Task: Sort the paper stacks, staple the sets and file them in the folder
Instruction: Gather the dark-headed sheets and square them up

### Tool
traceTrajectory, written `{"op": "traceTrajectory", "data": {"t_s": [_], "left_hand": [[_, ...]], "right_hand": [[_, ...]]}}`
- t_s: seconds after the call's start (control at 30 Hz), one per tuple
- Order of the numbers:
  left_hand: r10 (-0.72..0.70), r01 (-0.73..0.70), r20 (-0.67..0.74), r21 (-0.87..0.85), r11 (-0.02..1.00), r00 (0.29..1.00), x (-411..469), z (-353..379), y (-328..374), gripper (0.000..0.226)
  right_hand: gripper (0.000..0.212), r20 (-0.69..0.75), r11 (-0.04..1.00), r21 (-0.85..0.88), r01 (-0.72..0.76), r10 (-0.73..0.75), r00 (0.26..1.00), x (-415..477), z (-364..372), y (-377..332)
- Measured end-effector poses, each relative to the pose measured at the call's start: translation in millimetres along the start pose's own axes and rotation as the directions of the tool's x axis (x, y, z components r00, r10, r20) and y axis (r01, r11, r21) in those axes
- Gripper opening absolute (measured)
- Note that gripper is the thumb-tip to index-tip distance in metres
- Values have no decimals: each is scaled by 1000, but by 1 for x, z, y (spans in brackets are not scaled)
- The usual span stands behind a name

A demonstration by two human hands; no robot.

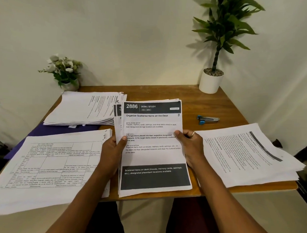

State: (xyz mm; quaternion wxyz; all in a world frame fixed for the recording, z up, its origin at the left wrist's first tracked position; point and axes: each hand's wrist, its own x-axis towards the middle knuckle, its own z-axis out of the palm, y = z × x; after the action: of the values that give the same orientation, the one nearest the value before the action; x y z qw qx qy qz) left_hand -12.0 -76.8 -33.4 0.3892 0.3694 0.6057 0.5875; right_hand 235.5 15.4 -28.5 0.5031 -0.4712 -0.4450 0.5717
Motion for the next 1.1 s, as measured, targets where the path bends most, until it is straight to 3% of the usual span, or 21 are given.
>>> {"op": "traceTrajectory", "data": {"t_s": [0.13,0.4,0.5,0.63,0.8,0.93,1.1], "left_hand": [[1,-1,1,-24,1000,1000,-1,0,0,24],[15,-15,-21,-44,999,1000,0,-1,0,30],[36,-37,-47,-2,999,998,1,-1,-1,31],[35,-34,-58,22,999,998,5,-2,-3,33],[37,-36,-63,23,999,997,5,-3,-1,24],[40,-39,-74,8,999,996,4,-3,-1,21],[29,-29,-52,0,1000,998,4,-2,0,19]], "right_hand": [[32,-5,995,97,-24,25,1000,-2,2,-3],[21,-103,999,50,-14,19,994,0,4,-4],[22,-89,987,-151,48,-62,994,-1,7,-18],[43,79,908,-409,89,-62,995,0,10,-41],[34,184,790,-598,136,-30,982,7,11,-56],[30,33,916,-391,87,-81,996,23,-6,-69],[32,-338,995,-38,-97,78,938,56,-42,-72]]}}
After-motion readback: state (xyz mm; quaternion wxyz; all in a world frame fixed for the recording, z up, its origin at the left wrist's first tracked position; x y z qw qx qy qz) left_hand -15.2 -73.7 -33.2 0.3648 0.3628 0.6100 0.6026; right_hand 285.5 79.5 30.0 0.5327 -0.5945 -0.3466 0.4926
